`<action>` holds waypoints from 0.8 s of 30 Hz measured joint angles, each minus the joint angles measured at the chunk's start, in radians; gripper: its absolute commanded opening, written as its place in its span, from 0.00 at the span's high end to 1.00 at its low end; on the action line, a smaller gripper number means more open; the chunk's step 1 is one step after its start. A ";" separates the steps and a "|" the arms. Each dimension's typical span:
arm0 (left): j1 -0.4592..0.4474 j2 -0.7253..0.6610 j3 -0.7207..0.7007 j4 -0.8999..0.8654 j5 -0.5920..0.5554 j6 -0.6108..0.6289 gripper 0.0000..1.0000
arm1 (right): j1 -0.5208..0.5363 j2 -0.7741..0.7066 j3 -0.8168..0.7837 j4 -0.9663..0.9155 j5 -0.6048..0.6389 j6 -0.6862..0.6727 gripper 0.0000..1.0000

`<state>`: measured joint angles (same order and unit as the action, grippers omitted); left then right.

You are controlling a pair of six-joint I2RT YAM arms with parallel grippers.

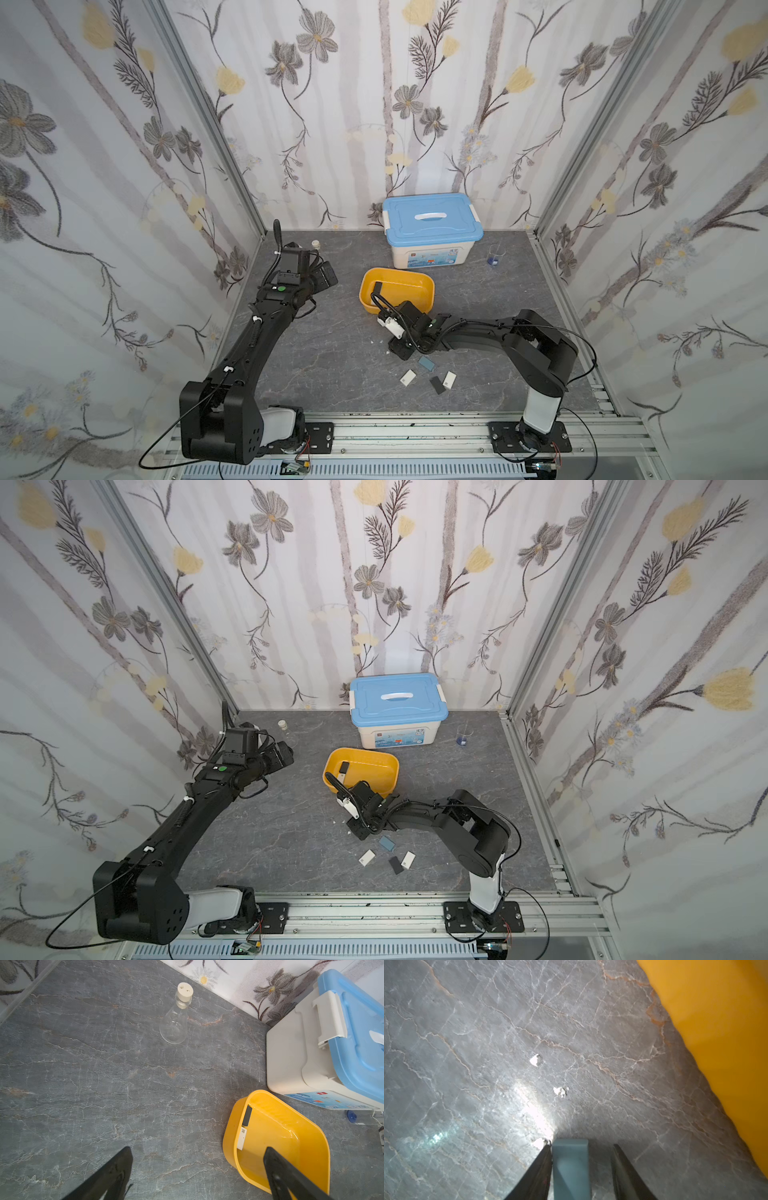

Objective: Put the eraser in the storage box
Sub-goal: Pick up the eraser from the center of the board.

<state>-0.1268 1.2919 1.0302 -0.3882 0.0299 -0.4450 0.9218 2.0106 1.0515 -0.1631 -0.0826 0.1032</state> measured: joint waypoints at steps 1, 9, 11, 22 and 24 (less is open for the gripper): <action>0.000 0.000 0.000 0.000 0.000 0.000 0.00 | 0.000 0.000 0.000 0.002 -0.001 -0.001 0.54; 0.000 0.000 0.000 0.000 0.001 0.000 0.00 | -0.008 0.003 -0.002 0.006 -0.019 -0.009 0.67; 0.000 0.000 0.000 0.000 0.001 0.000 0.00 | -0.013 0.003 -0.005 0.009 -0.030 -0.014 0.69; 0.002 0.004 0.000 0.000 0.008 0.000 0.00 | -0.017 -0.014 -0.009 -0.010 -0.066 -0.014 0.46; 0.002 0.004 0.000 0.000 0.008 0.000 0.00 | -0.019 -0.021 -0.012 -0.021 -0.066 -0.013 0.45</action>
<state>-0.1249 1.2961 1.0302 -0.3882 0.0380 -0.4450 0.9031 1.9896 1.0393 -0.1837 -0.1486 0.0898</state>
